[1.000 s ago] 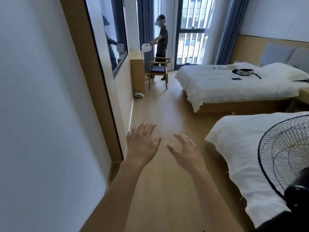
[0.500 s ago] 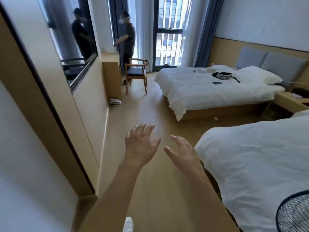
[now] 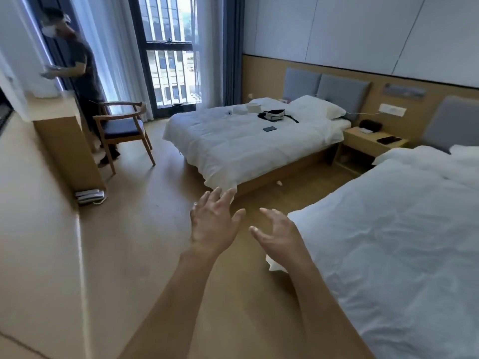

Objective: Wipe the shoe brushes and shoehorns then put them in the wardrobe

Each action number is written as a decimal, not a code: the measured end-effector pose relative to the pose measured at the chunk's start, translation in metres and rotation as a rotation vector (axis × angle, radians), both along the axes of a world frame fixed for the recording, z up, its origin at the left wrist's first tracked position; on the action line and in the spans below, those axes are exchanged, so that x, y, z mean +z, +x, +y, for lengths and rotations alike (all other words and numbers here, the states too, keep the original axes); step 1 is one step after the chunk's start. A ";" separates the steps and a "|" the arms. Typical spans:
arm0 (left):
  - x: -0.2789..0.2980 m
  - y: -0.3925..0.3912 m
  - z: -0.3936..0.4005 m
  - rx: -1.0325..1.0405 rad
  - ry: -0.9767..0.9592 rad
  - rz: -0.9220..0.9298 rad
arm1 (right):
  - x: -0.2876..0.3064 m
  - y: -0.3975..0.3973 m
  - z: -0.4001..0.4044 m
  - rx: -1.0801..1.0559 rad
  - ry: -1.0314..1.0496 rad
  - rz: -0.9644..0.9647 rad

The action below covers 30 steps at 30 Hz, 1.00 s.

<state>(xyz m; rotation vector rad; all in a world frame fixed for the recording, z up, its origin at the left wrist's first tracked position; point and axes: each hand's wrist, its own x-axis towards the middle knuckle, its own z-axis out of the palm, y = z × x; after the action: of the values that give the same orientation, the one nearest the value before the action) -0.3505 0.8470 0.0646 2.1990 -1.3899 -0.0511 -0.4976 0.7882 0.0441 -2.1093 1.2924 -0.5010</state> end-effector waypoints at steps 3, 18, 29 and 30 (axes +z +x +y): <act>-0.005 0.031 -0.044 -0.031 0.020 0.020 | -0.006 0.032 -0.041 -0.045 0.014 0.008; 0.007 0.205 -0.337 -0.071 0.108 -0.045 | -0.017 0.213 -0.346 -0.069 -0.011 0.001; -0.008 0.255 -0.574 -0.255 0.151 -0.029 | -0.022 0.238 -0.547 -0.278 0.004 0.037; -0.011 0.254 -0.596 -0.288 0.148 -0.033 | -0.024 0.237 -0.563 -0.311 0.004 0.041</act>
<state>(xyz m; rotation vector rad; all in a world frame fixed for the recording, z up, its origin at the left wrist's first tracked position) -0.0964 0.2508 0.0535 2.1057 -1.7624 -0.2278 -0.2607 0.2253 0.0197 -1.9314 1.6554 -0.5859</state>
